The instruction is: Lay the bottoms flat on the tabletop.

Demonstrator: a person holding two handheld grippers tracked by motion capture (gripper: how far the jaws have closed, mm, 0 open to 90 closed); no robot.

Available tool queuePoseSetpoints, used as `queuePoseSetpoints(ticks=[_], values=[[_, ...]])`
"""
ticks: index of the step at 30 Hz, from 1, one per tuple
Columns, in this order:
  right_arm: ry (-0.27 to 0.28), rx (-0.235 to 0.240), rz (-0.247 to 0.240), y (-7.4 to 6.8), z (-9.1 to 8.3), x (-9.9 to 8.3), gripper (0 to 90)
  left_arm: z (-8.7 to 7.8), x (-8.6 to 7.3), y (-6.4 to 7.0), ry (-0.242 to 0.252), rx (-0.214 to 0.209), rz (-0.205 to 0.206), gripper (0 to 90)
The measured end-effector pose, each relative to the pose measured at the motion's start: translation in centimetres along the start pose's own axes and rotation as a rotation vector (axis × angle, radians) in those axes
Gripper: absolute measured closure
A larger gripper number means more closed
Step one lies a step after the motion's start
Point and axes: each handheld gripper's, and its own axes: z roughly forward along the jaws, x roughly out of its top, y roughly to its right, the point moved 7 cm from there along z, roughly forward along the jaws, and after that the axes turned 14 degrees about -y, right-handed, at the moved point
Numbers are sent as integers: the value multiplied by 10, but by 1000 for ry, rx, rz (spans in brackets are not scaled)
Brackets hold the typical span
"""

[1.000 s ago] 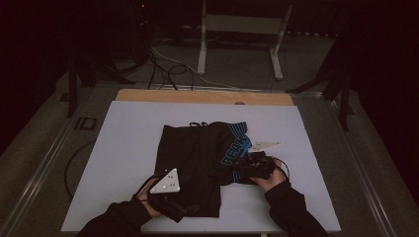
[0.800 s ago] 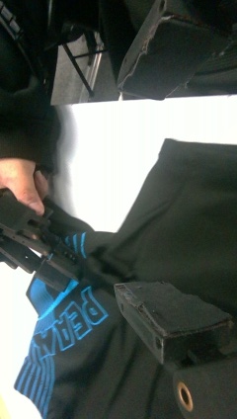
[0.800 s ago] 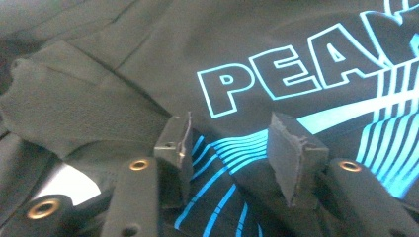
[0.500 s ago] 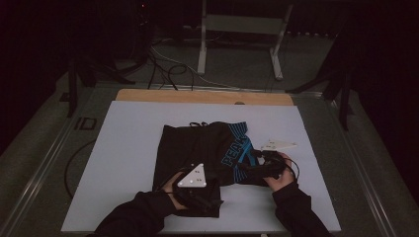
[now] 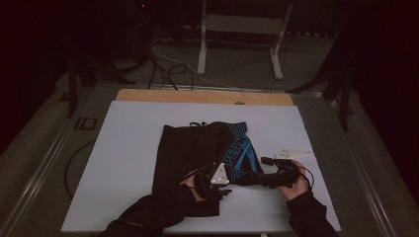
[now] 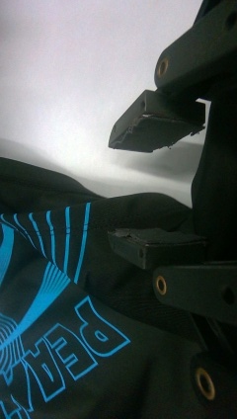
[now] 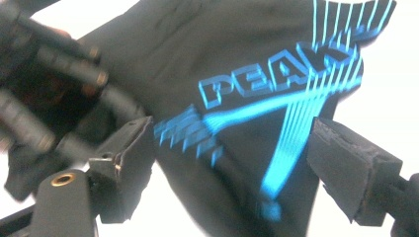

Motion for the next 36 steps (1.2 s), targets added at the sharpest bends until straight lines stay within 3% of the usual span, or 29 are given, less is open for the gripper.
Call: queuePoseSetpoints(ticks=[3,7,12,13,14,17,22,25,30,36], values=[[-15,21,13,1,-3,-15,219,1,-1,-4,-5,31,-6,555],[-54,-46,29,9,1,-26,365,3,-4,-6,-12,52,-11,636],[-85,-80,46,18,5,-28,519,4,-4,-13,-12,63,-36,772],[-119,-105,36,20,9,-31,637,4,-4,-13,-11,55,-43,829],[-119,-105,36,20,9,-31,637,3,-3,-14,-13,49,-46,829],[-143,-92,19,18,10,-32,837,-1,0,-13,-16,28,-36,857],[-121,-69,9,15,-2,-27,866,-20,9,-7,42,-47,-55,862],[-107,-58,-10,9,-10,-25,866,-36,13,-1,67,-79,-30,860],[-95,-42,-43,-2,-22,-24,864,-55,15,6,75,-130,-12,856],[-87,1,-43,-13,-32,-31,864,-64,8,13,65,-165,16,856]])
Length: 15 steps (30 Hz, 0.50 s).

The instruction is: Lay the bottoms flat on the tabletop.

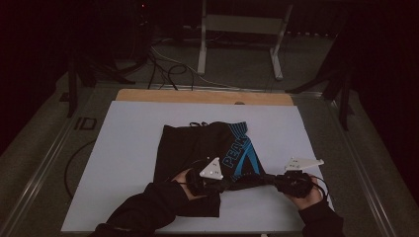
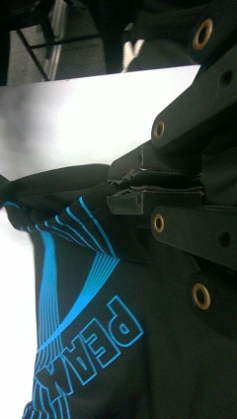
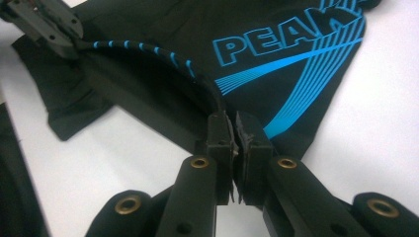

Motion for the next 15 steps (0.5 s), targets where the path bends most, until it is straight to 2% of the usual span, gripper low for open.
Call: queuePoseSetpoints(ticks=[3,7,8,9,10,11,12,13,14,15], values=[[-8,27,-3,-5,-1,-4,860,1,-5,6,-2,-18,4,856],[-10,61,-19,-11,-5,-7,848,5,-15,17,-23,-50,34,852],[-5,64,-19,-12,-6,-6,832,6,-17,19,-26,-65,35,852],[0,75,-21,-13,-8,-6,770,8,-20,21,-27,-79,38,850],[0,75,-21,-13,-8,-6,770,8,-20,21,-27,-79,38,842],[6,95,-24,-15,-9,-6,738,11,-25,26,-33,-114,47,842],[19,85,-19,-14,-12,-5,607,12,-27,29,-34,-137,55,795],[30,88,-16,-14,-13,-4,551,14,-30,31,-34,-150,61,765],[42,77,-4,-12,-14,-3,491,15,-32,33,-33,-153,64,680],[52,74,3,-12,-14,-2,435,16,-33,33,-32,-153,64,559]])
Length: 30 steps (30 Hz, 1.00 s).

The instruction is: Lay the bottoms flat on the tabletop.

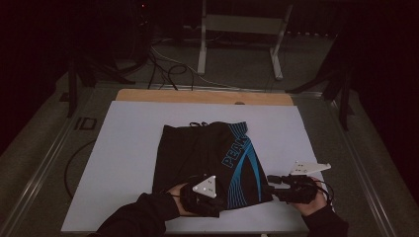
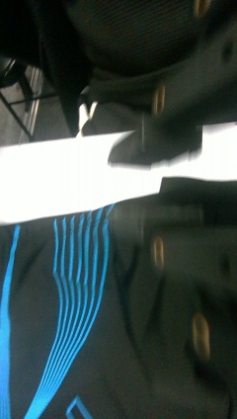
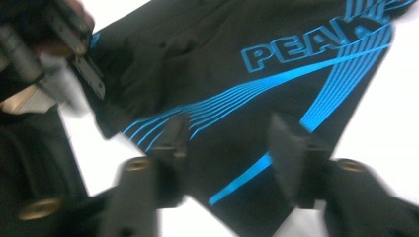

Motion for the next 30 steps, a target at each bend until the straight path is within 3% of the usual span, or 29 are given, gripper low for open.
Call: queuePoseSetpoints(ticks=[3,6,10,13,15,23,30], values=[[26,-8,8,2,1,3,328,-1,-3,-2,14,11,-27,312],[43,12,-10,0,2,6,234,-5,-3,-6,40,16,-49,164],[48,14,-41,-2,7,10,175,-13,-3,-11,73,27,-71,57],[58,14,-49,-2,10,12,154,-18,-5,-15,74,41,-85,30],[73,8,-50,-1,16,16,152,-26,-10,-21,98,45,-118,34],[90,-16,-47,9,25,24,139,-43,-29,-41,108,119,-179,40],[83,-24,-45,18,35,37,131,-60,-52,-63,118,189,-264,41]])
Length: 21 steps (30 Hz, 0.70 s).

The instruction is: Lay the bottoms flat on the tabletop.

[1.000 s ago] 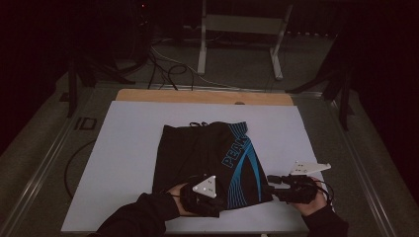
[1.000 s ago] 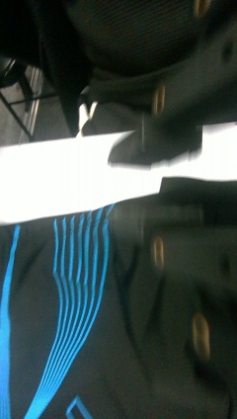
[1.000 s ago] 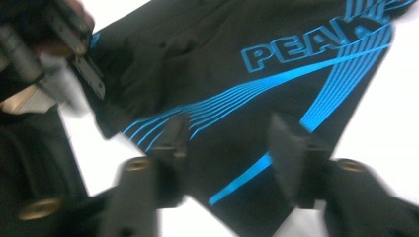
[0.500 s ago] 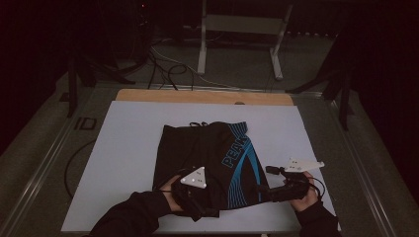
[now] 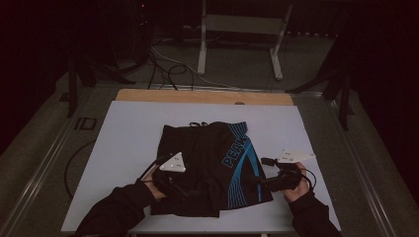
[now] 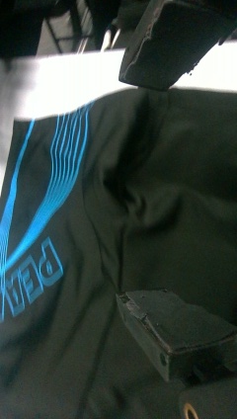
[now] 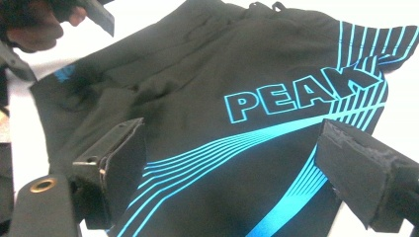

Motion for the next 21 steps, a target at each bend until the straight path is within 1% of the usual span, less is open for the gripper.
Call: queuePoseSetpoints(ticks=[1,2,3,4,5,6,7,8,9,10,11,12,13,15,16,18,20,21], values=[[-4,-2,-1,2,1,2,130,-3,-2,-4,0,8,-9,40],[5,-5,0,3,3,4,131,-6,-5,-9,0,26,-19,40],[-4,-13,-8,6,5,7,132,-6,-5,-9,0,26,-19,40],[-6,-21,-8,7,6,9,134,-11,-9,-18,2,42,-44,40],[-4,-28,-11,9,8,11,136,-13,-11,-22,4,51,-61,40],[-8,-29,-9,11,9,13,136,-13,-11,-22,4,51,-61,40],[-11,-37,-12,13,11,15,136,-18,-15,-31,4,68,-77,40],[-7,-38,-13,13,12,17,136,-18,-15,-31,4,68,-77,40],[-3,-40,-12,15,13,19,136,-23,-19,-40,10,90,-104,40],[0,-42,-10,17,15,22,136,-25,-21,-45,11,98,-118,41],[0,-42,-10,17,15,22,136,-25,-21,-45,11,98,-118,41],[0,-52,-14,20,17,26,137,-28,-25,-54,13,114,-140,42],[0,-52,-14,20,17,26,137,-28,-25,-54,13,114,-140,43],[1,-69,-14,24,20,31,140,-30,-29,-62,15,126,-166,43],[1,-69,-19,26,21,33,139,-31,-30,-66,16,137,-178,42],[1,-71,-12,29,24,37,140,-32,-32,-73,13,148,-197,42],[3,-94,-20,33,26,41,143,-34,-34,-80,16,157,-215,42],[3,-97,-19,35,27,44,145,-35,-34,-84,19,164,-225,42]])
